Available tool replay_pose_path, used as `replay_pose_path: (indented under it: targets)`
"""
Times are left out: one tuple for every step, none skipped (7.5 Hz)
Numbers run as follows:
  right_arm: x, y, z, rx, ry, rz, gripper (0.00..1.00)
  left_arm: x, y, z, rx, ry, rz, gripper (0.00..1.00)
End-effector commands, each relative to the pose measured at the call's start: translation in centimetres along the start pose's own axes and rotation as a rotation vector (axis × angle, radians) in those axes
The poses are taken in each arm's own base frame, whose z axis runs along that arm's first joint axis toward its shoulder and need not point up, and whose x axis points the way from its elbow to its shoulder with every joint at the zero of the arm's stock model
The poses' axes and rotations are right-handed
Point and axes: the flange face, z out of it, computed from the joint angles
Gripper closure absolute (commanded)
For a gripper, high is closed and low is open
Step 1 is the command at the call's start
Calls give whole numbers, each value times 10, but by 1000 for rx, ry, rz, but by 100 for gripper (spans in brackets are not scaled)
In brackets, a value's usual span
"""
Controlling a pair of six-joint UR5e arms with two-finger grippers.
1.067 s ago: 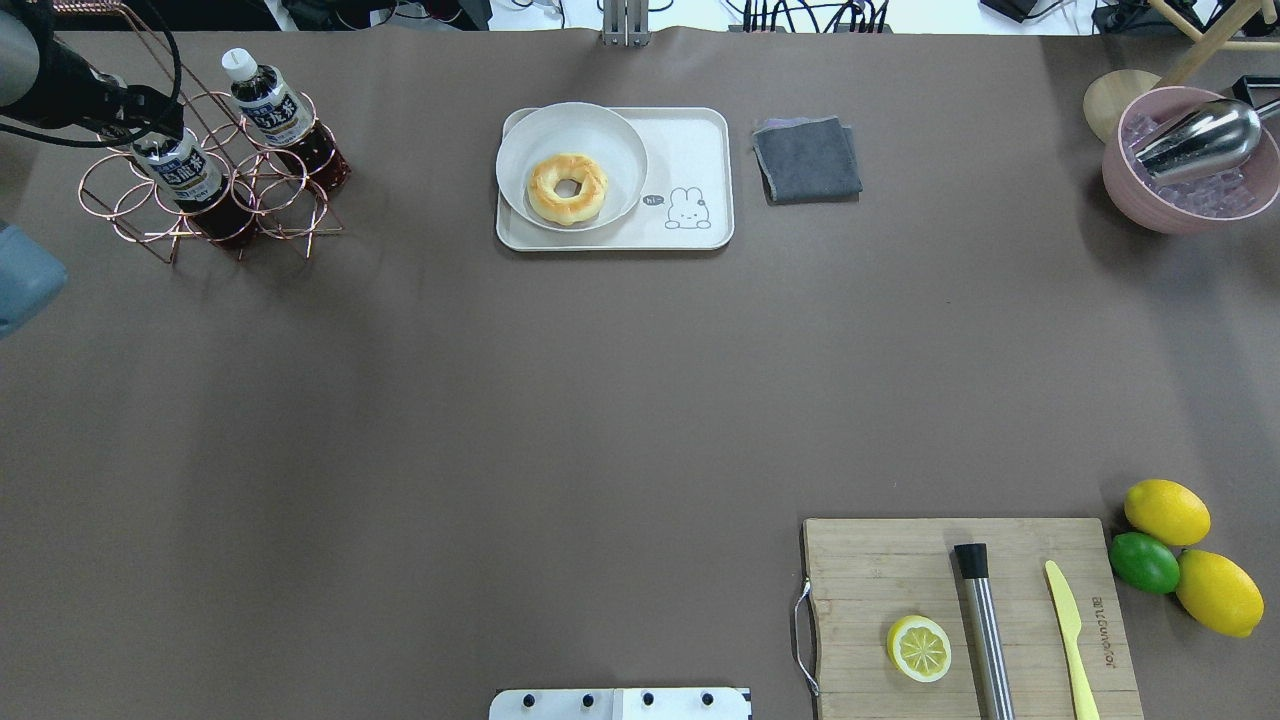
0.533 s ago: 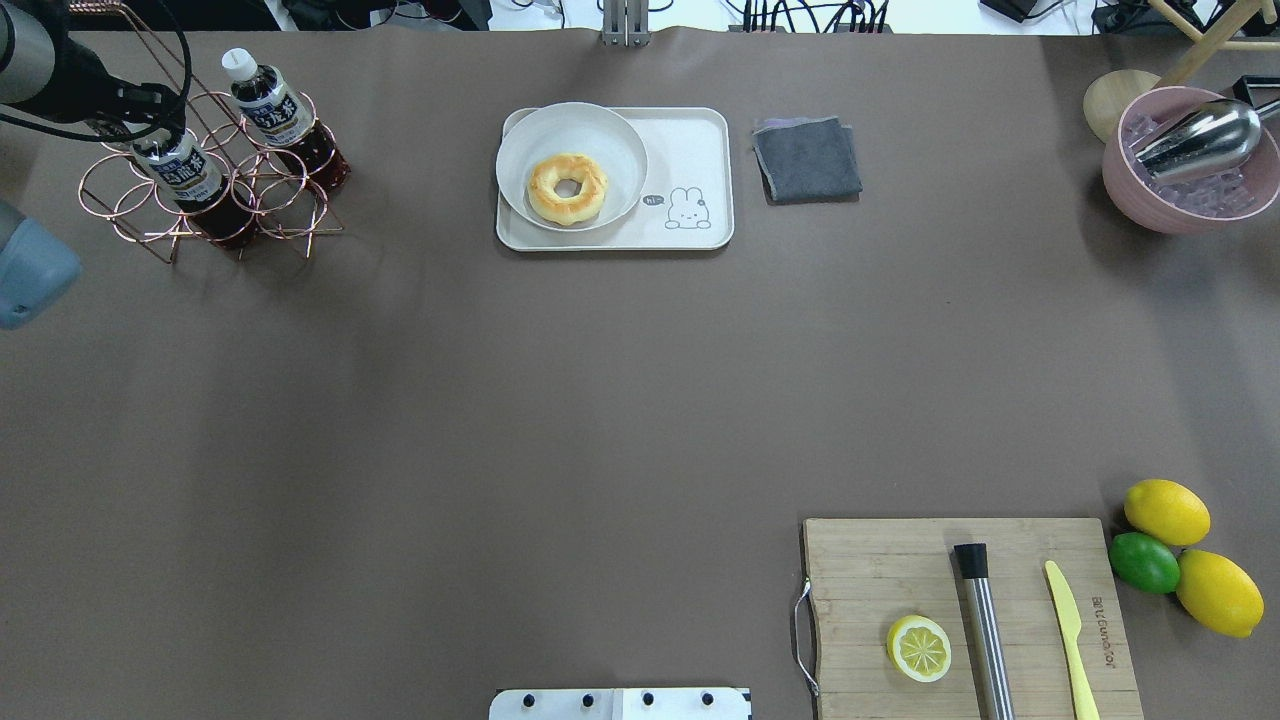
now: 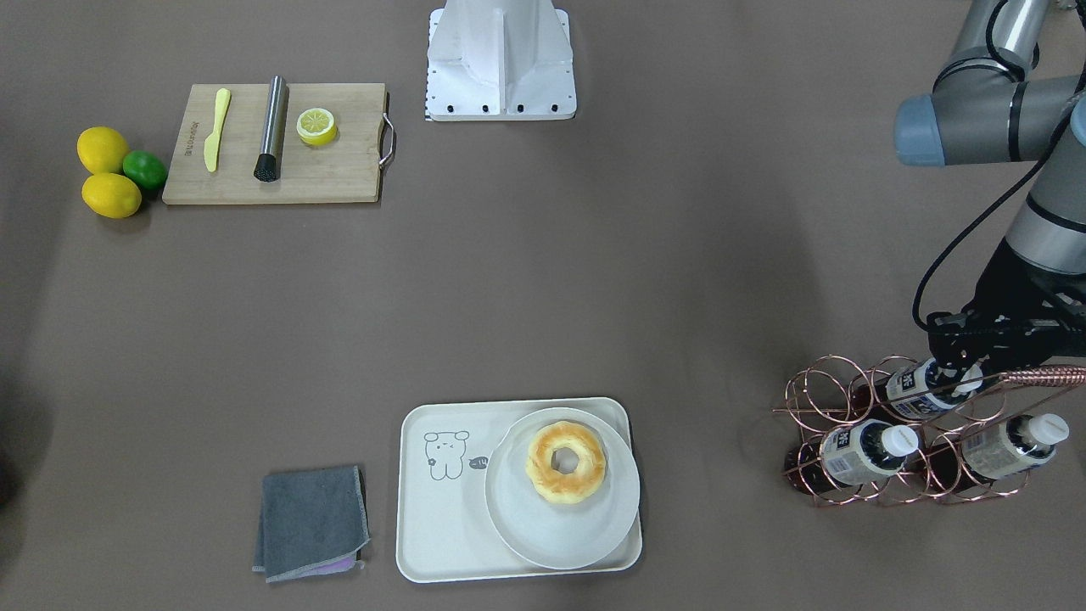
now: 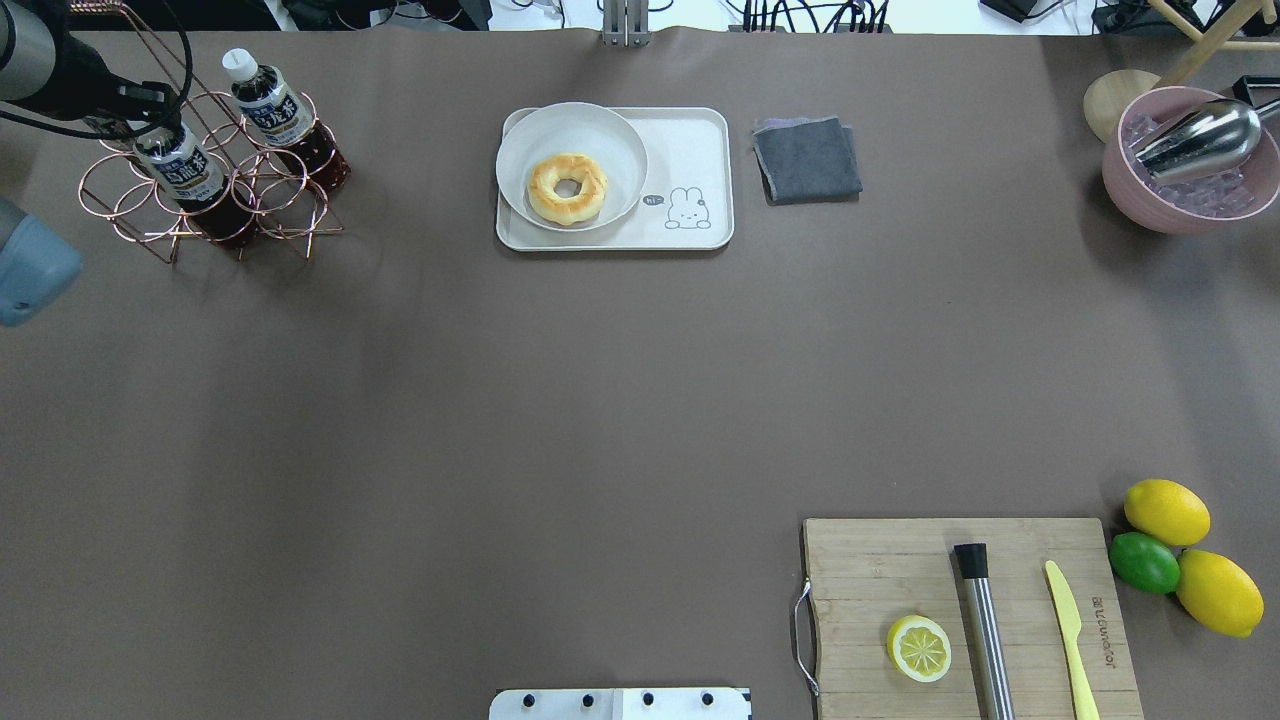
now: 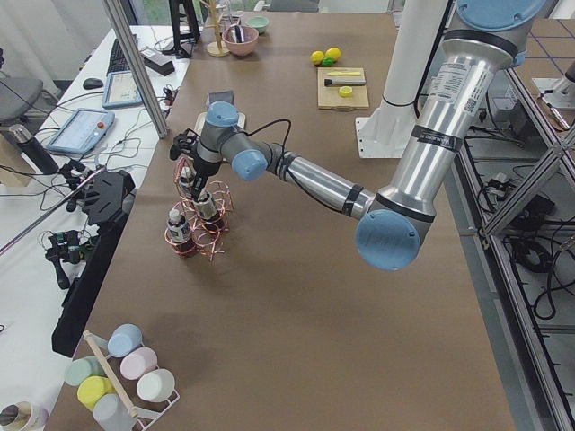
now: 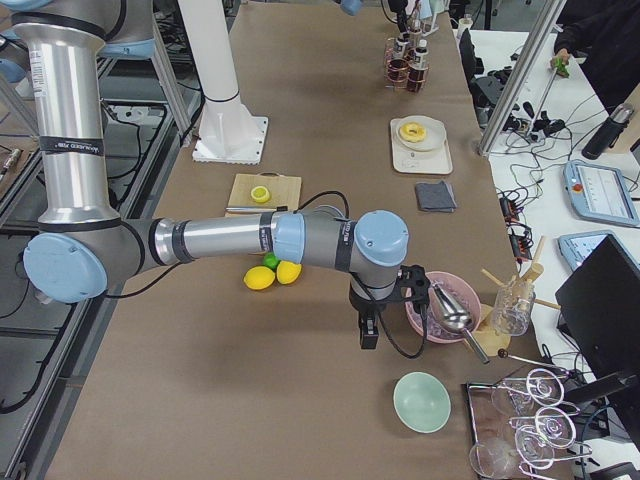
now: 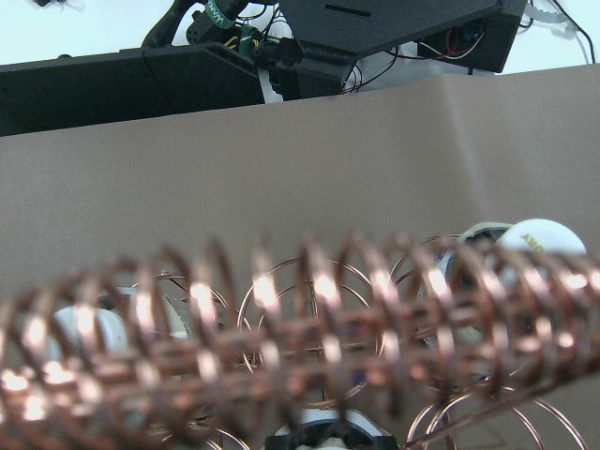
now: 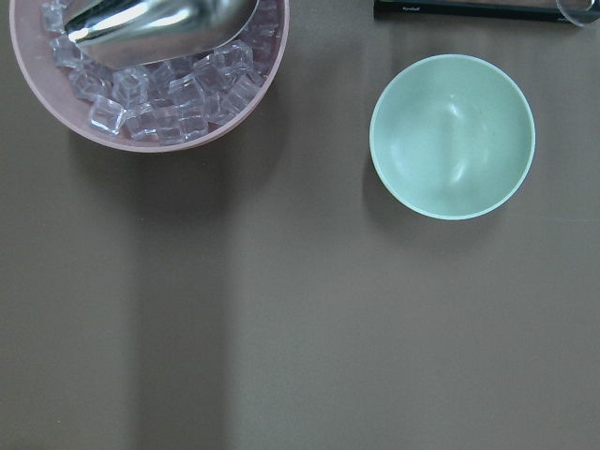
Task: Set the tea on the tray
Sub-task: 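Move the left gripper down onto a tea bottle in the copper rack, then lift the tea bottle out of the rack with the left gripper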
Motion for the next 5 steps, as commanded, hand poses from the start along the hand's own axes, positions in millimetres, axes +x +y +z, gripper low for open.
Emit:
replay_pose_path:
  targets:
    - [1, 1, 1, -3, 1, 2, 0, -14, -18, -33, -11, 81, -17, 100]
    - [2, 2, 2, -4, 1, 3, 0, -18, -24, -47, -15, 91, -34, 100]
    - [3, 2, 3, -7, 0, 5, 0, -8, -38, -80, -28, 95, -60, 100]
    - [3, 4, 4, -8, -1, 7, 0, 4, -36, -112, -30, 87, -67, 100]
    - [4, 5, 5, -11, -2, 12, 0, 2, -36, -146, -12, 75, -69, 100]
